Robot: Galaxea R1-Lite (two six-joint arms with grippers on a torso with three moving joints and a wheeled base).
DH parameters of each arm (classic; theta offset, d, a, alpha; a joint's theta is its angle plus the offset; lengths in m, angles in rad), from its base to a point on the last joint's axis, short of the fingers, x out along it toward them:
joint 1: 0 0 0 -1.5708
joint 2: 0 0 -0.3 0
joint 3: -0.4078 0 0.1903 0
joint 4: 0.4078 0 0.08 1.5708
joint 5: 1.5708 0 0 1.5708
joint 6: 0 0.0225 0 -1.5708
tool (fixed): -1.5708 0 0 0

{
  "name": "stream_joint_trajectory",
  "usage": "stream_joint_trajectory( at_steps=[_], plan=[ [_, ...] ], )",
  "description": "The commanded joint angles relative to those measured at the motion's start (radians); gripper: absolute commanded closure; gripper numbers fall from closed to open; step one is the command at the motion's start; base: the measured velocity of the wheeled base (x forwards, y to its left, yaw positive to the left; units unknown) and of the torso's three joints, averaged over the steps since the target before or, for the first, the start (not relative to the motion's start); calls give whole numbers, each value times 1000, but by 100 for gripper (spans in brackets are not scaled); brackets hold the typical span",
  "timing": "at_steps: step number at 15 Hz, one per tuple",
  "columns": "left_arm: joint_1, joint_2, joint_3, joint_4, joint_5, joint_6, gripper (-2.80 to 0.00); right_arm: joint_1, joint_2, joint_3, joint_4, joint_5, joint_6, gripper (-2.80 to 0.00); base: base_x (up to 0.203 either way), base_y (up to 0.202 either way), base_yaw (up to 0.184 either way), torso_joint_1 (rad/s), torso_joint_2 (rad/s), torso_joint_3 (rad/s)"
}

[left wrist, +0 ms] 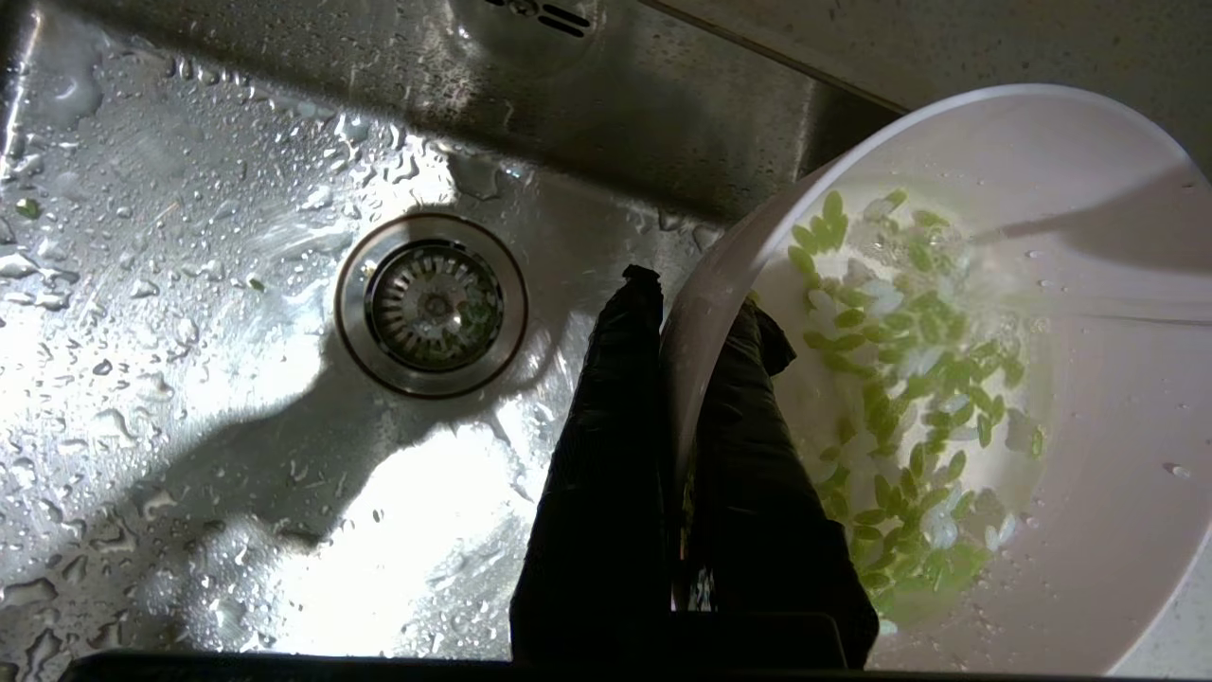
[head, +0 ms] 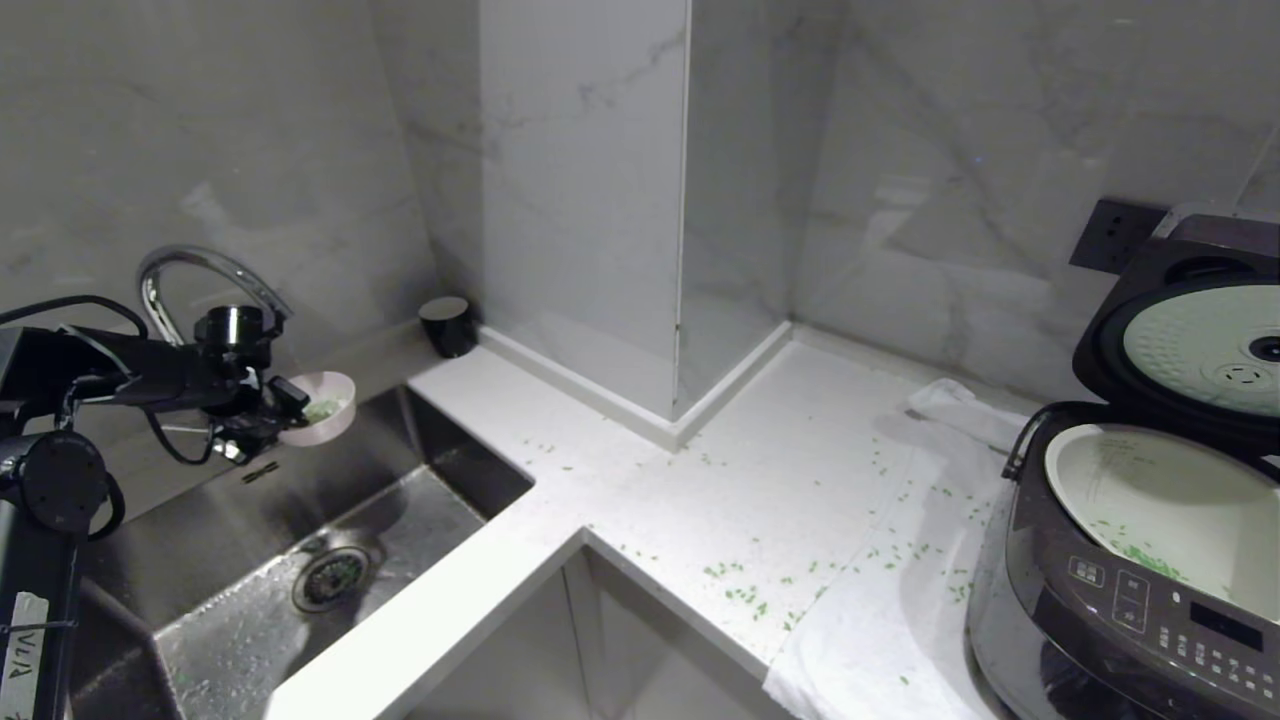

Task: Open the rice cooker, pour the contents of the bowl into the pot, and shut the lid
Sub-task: Fill a bowl with water from the tap

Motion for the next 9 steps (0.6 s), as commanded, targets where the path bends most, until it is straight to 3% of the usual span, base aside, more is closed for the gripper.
stream_joint_trajectory(
  at_steps=[1,9],
  plan=[
    [-2,-2,0,2,1,-5,0,1,0,2,0,0,0,0,0,0,0,0,0,0],
    [-20,5,-2,-2,1,-5,0,0,0,2,0,0,0,0,0,0,0,0,0,0]
  ],
)
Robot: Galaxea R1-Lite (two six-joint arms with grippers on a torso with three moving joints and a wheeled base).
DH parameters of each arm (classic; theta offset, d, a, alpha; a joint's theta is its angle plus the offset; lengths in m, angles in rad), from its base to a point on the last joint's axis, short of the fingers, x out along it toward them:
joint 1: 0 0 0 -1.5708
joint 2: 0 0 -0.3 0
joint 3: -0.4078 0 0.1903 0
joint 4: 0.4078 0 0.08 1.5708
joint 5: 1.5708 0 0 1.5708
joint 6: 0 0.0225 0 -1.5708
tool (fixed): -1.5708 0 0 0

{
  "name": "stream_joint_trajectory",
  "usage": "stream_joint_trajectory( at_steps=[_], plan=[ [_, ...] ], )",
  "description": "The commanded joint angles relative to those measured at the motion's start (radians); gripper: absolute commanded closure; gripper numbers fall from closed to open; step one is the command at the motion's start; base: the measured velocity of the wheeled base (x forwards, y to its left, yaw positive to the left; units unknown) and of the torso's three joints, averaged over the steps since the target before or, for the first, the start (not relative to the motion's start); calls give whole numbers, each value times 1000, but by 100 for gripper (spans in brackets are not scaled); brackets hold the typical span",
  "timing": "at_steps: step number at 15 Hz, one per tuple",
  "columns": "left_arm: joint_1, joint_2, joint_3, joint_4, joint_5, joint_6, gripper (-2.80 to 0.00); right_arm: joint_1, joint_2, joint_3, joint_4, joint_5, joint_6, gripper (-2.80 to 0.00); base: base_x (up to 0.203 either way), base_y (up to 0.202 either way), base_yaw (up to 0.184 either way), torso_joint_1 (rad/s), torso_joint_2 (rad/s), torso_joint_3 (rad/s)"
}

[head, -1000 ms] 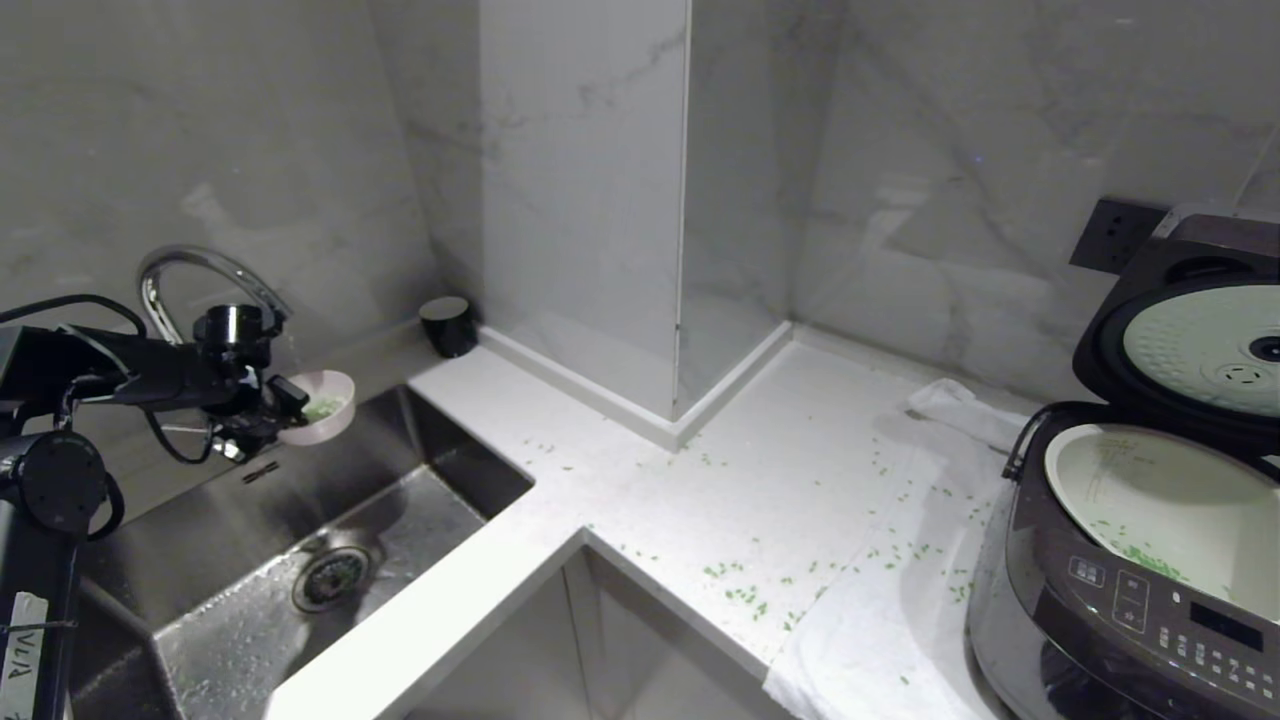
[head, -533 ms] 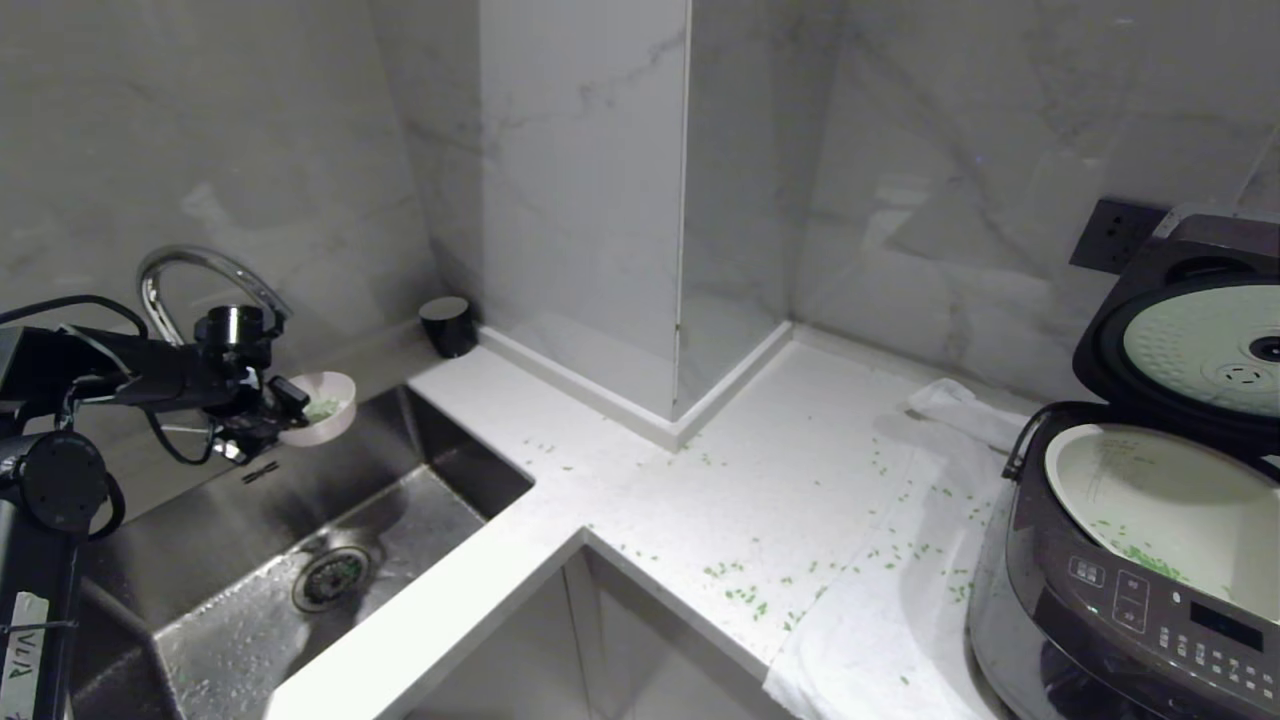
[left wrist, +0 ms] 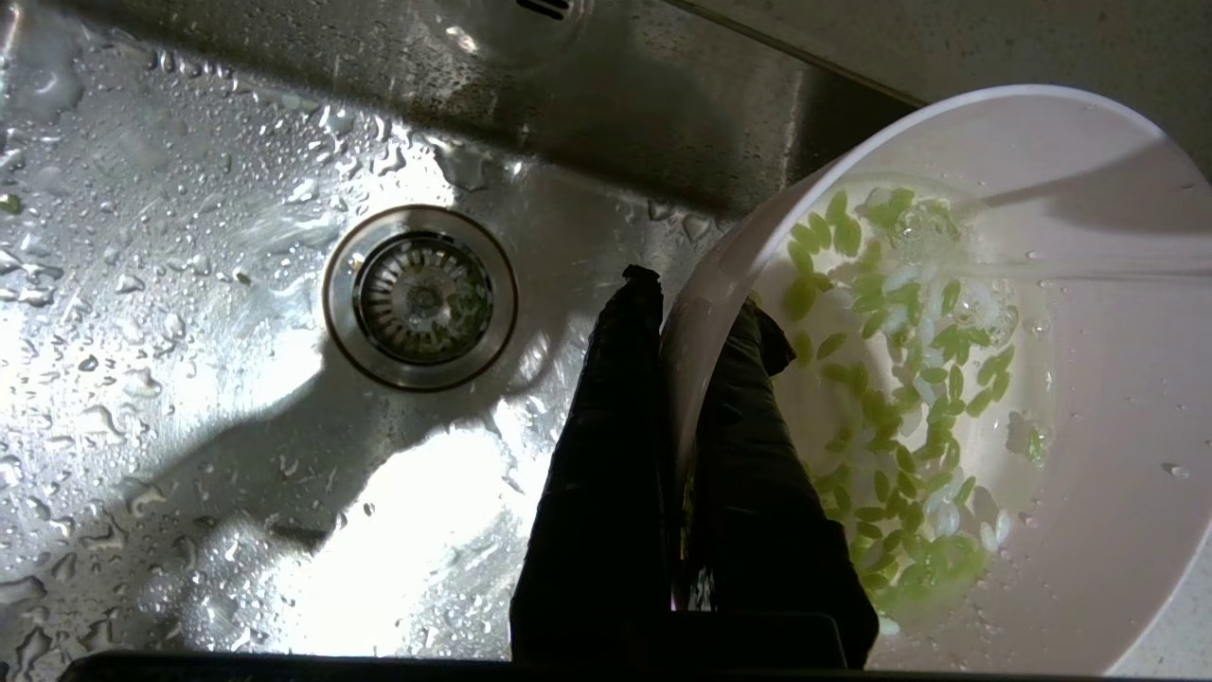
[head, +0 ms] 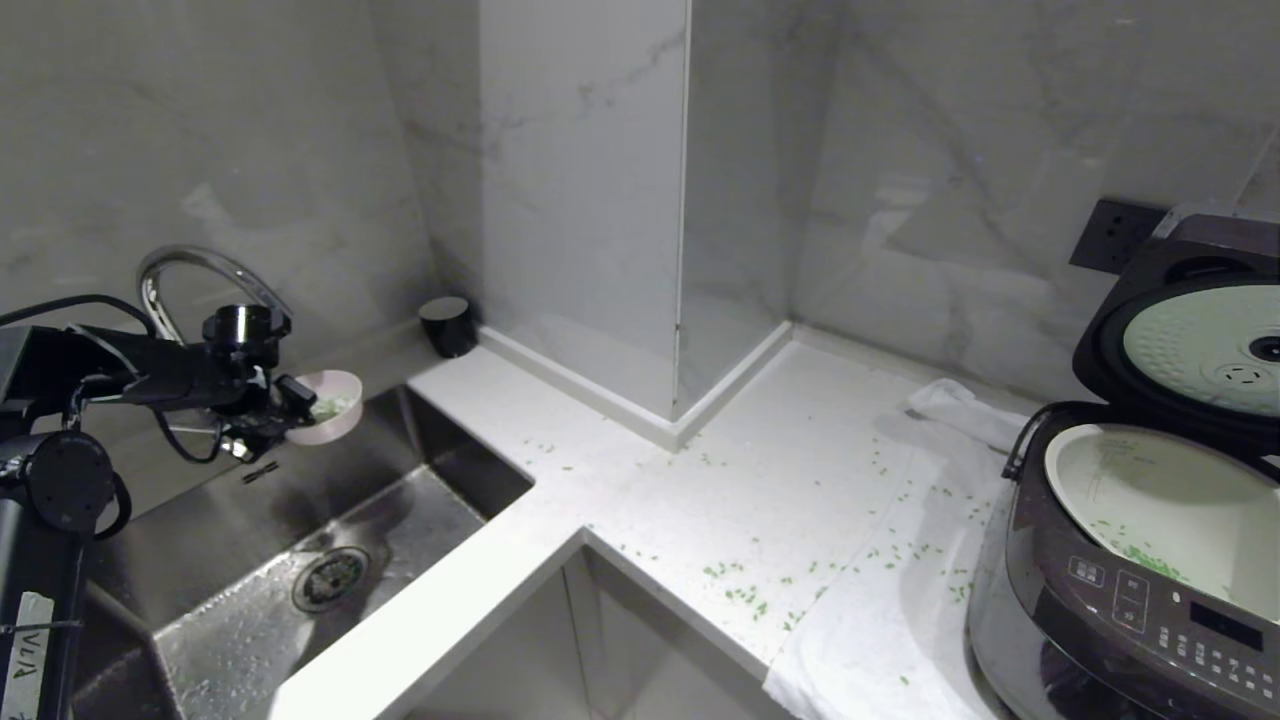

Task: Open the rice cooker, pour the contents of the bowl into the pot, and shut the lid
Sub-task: Fill a bowl with water from the tap

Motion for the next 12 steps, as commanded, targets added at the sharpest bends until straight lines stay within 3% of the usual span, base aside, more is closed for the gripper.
stream_joint_trajectory(
  at_steps=[1,12],
  plan=[
    [-6,4,0,-1,2,-5,0,1,0,2,-1,0,1,0,0,0,0,0,0,0],
    [8,-4,0,3,2,-5,0,0,0,2,-1,0,1,0,0,0,0,0,0,0]
  ],
)
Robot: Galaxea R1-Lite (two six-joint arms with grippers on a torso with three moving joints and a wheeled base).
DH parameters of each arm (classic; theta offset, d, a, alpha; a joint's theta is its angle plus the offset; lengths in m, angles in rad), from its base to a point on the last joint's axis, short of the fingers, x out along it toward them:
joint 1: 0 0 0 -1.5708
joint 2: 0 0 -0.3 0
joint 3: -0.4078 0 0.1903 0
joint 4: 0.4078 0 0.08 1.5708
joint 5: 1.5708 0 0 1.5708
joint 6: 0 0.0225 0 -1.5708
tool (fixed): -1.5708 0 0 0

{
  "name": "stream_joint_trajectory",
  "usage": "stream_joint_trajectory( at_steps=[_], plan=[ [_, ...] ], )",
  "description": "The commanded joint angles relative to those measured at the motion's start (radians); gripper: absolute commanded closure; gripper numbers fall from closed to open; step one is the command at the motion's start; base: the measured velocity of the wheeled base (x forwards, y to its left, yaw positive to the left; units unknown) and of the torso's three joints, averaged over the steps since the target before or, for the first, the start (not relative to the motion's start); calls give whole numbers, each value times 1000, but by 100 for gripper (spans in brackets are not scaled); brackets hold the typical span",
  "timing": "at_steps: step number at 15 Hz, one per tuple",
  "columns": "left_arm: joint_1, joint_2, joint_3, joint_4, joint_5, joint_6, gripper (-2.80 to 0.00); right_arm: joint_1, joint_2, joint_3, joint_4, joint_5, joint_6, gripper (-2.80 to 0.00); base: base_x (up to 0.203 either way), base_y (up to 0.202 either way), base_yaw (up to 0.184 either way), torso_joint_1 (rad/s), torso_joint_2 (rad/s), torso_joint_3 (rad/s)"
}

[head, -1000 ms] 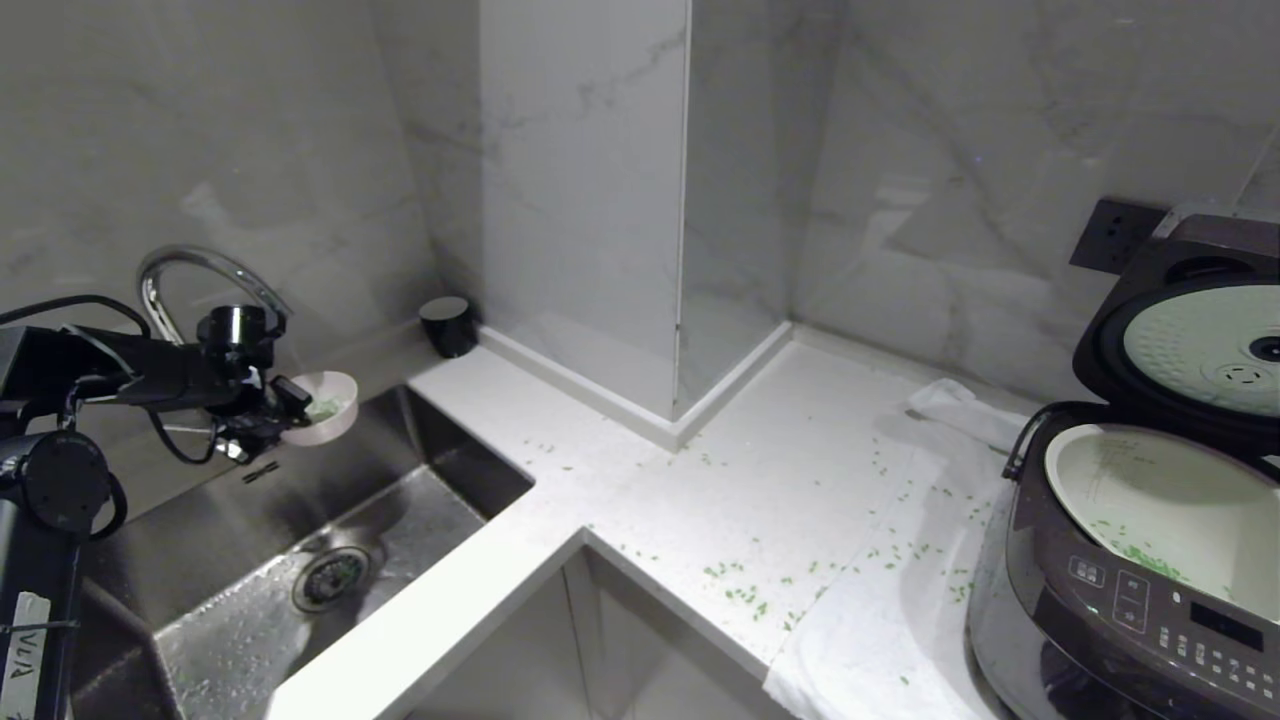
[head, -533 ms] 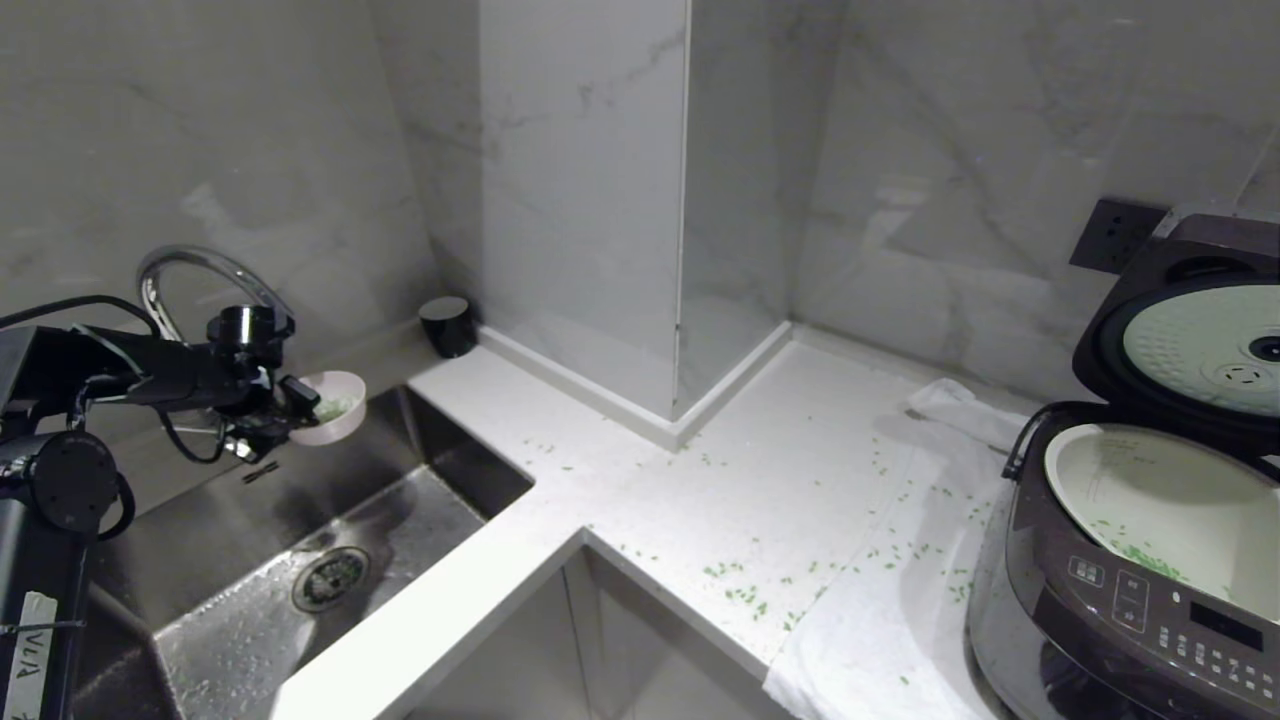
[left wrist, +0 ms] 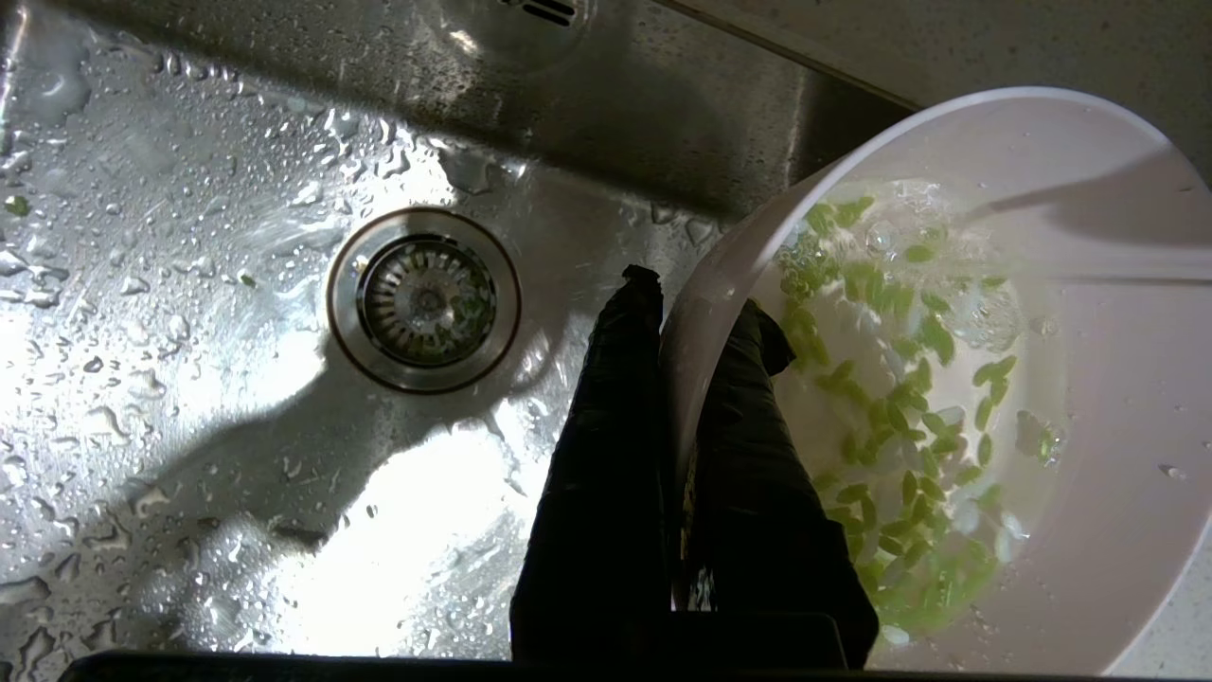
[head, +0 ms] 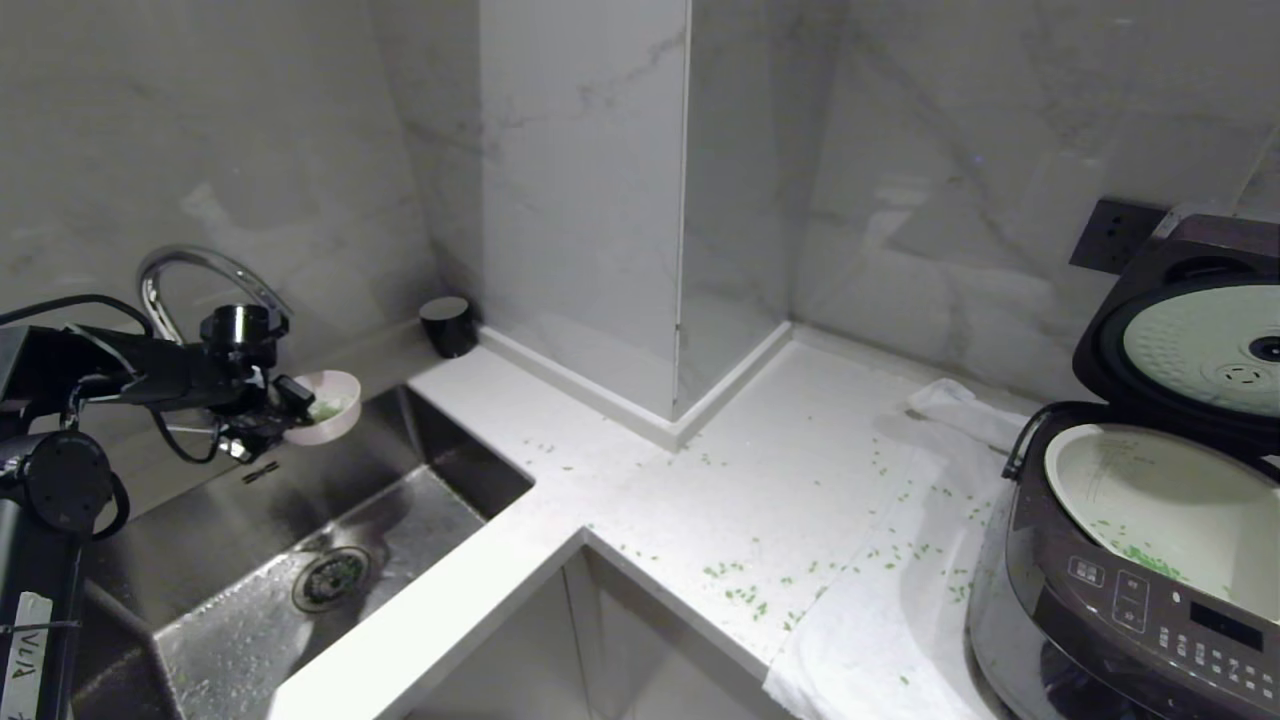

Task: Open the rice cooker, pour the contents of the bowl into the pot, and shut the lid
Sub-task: Fill a bowl with water from the tap

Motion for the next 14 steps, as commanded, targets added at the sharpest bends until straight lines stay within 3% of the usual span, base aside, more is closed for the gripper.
stream_joint_trajectory(
  at_steps=[1,14],
  plan=[
    [2,2,2,4,1,-7,0,-1,0,2,-1,0,0,0,0,0,0,0,0,0],
    [-18,6,12,6,6,-20,0,0,0,2,-1,0,0,0,0,0,0,0,0,0]
  ],
)
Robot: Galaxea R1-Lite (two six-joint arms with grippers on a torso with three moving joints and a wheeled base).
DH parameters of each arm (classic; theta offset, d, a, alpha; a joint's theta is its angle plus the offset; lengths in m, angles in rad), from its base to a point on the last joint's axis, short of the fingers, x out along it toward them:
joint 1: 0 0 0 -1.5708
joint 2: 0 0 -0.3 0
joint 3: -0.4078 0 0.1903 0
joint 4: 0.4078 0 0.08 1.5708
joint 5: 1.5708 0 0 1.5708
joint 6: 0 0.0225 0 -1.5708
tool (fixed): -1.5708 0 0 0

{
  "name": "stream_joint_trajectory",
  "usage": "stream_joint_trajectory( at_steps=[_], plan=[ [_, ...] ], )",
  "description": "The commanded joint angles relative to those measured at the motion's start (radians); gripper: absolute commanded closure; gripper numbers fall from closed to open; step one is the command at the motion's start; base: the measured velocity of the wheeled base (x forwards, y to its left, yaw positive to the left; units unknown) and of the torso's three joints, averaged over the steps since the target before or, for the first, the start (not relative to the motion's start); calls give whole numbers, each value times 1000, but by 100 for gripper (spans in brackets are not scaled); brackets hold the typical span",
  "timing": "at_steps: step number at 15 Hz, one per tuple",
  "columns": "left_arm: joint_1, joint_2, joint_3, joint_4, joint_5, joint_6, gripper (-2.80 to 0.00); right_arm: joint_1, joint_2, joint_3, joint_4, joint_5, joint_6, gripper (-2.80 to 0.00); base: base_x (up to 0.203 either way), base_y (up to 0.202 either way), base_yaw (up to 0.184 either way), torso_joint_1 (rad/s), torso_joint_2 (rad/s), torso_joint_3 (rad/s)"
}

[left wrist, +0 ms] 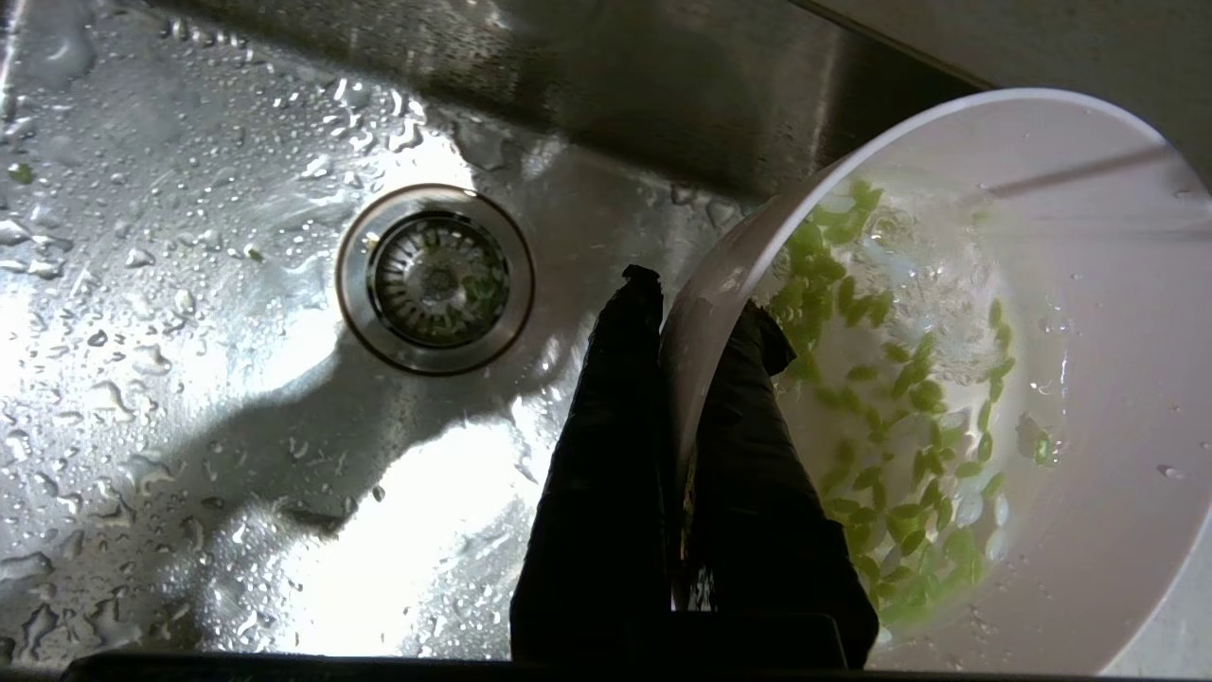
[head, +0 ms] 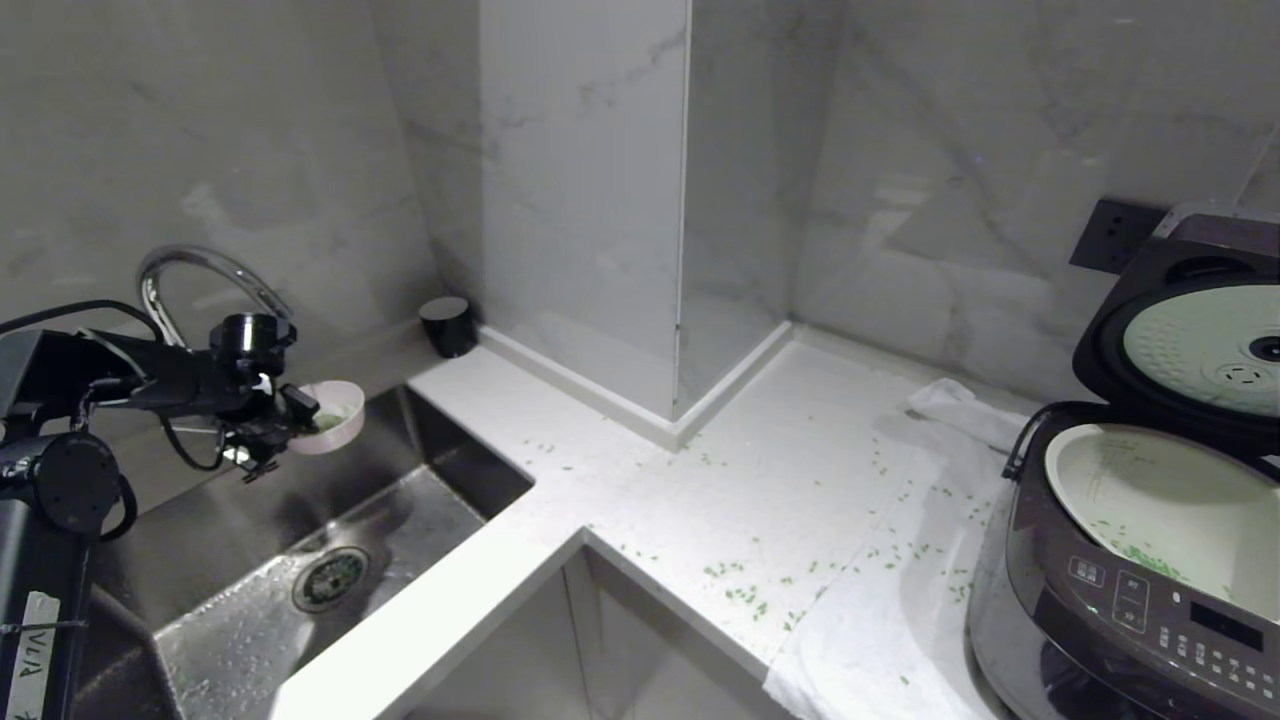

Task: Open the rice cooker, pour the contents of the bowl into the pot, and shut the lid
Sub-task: Fill a bowl with water from the tap

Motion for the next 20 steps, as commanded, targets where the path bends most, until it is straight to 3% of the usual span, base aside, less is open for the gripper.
stream_joint_trajectory(
  at_steps=[1,12,20],
  plan=[
    [-4,-12,-5,1,-1,0,0,-1,0,2,0,0,0,0,0,0,0,0,0,0],
    [45,-15,-11,1,-2,18,0,-1,0,2,0,0,0,0,0,0,0,0,0,0],
    [26,-29,49,7,0,5,0,1,0,2,0,0,0,0,0,0,0,0,0,0]
  ],
)
